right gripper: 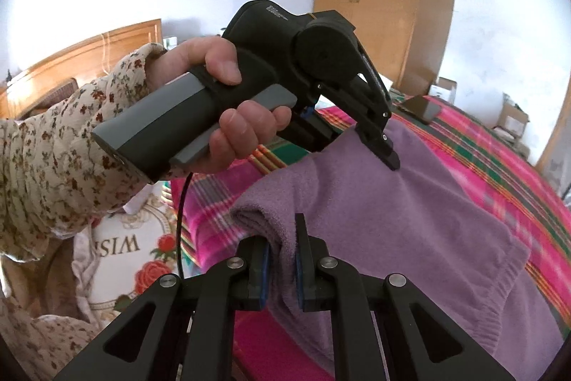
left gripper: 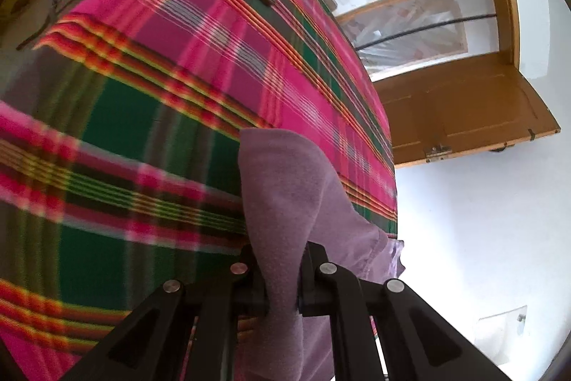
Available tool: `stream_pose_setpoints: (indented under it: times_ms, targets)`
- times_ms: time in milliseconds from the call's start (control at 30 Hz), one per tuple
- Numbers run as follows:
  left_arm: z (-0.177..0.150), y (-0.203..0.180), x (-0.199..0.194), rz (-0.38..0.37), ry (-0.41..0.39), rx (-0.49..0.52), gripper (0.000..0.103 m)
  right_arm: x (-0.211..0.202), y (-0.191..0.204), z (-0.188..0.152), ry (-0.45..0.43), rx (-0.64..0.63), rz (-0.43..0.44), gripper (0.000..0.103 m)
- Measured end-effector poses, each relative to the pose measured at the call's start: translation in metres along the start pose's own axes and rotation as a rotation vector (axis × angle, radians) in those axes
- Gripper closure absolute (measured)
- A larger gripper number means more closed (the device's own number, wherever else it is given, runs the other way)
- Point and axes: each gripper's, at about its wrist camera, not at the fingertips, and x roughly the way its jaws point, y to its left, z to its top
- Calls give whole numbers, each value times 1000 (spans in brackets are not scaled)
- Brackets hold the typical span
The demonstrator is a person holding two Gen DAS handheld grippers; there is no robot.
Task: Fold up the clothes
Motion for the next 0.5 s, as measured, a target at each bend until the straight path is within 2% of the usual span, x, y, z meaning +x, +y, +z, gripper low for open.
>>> stream_pose_setpoints:
  times_ms: [300,500]
  targets:
    - [4,11,4,36,-23,-36,92,9,5,11,-10,25,60,92]
    - [0,14,-4,79,-27,-48,84,22,2,9,47,73,102,88]
